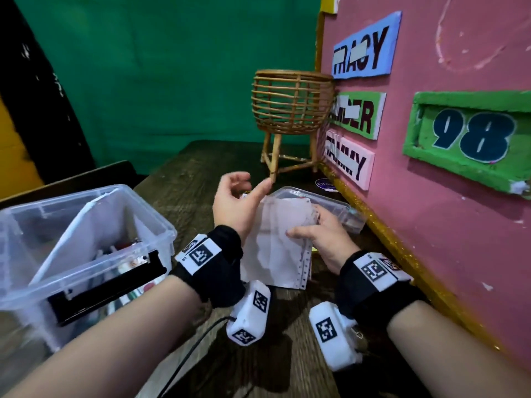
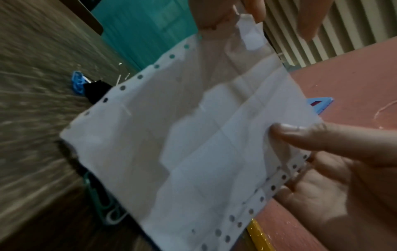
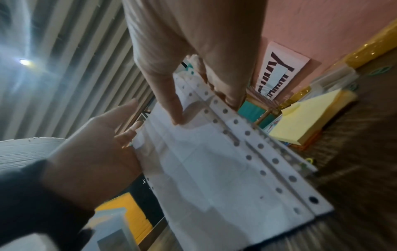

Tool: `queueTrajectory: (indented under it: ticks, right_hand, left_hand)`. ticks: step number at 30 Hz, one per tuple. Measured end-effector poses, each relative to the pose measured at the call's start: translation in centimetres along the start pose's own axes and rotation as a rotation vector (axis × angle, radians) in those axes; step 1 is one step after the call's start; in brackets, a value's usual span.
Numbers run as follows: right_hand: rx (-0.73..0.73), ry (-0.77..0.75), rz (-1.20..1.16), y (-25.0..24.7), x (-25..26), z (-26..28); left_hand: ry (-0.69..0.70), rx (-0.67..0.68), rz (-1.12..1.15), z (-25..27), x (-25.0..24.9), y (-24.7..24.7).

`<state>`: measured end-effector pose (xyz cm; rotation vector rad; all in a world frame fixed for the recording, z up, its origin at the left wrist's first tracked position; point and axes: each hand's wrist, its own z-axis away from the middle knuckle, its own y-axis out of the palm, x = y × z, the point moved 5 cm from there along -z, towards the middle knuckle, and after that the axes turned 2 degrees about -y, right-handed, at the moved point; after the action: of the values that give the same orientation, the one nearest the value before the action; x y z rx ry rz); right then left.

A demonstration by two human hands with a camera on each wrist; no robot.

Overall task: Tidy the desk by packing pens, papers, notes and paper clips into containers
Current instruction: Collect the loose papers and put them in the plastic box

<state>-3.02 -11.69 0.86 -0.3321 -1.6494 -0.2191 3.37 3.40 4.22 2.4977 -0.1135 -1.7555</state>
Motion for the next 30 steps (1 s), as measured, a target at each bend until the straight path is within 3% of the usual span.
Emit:
queueTrajectory:
  ticks: [8, 14, 22, 26, 30]
  right_hand:
    - [-0.014, 0.049, -0.100, 1.5, 0.1, 0.8]
    - [-0.049, -0.099, -0.156, 0.0, 1.9, 0.6]
    - [-0.083, -0.070, -0.094, 0.4, 1.1, 0.4]
    - [-0.126, 0.032, -0.091, -0.7, 0.1, -0.3]
    - [-0.053, 0.151, 0.076, 0.6, -1.4, 0.1]
  left_hand:
    - [-0.119, 0.010, -0.035, 0.7, 0.7, 0.1]
    - [-0.131, 0.034, -0.014, -0.2, 0.1, -1.0]
    - [-0.080, 0.213, -0.021, 1.1, -0.3, -0.1]
    - [-0.273, 0.210, -0.009, 0.8, 0.9, -1.2]
    - [-0.454, 0.407, -0.039, 2.4, 2.2, -0.2]
